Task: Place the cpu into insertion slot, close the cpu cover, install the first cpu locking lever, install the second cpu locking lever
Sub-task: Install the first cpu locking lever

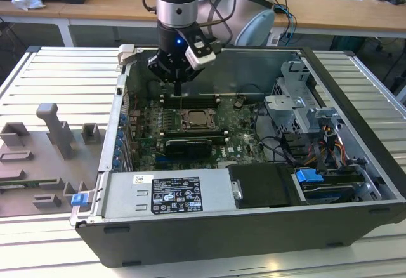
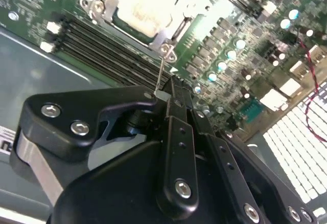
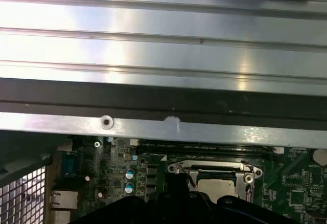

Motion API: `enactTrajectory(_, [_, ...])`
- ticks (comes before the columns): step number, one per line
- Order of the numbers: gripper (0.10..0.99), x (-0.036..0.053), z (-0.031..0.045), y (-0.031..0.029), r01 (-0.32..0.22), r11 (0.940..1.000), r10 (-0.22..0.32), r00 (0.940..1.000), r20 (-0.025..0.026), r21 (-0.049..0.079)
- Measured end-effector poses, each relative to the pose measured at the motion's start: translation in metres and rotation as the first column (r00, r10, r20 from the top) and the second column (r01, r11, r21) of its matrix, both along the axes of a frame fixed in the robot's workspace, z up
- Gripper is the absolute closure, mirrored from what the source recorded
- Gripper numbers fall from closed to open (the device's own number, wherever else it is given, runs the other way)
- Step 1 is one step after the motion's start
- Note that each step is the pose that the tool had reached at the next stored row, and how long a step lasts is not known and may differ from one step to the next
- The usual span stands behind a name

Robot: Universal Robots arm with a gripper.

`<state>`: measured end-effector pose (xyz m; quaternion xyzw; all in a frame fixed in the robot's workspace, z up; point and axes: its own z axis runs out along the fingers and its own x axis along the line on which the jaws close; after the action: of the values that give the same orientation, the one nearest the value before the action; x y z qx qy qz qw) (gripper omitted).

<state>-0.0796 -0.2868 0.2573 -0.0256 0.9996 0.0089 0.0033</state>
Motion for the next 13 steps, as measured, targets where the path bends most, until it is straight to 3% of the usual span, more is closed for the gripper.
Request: enactTrajectory(13, [0.98,0.0167,-0.0039,0.0,0.0,1.0,0.0,1.0,0.0,0.0])
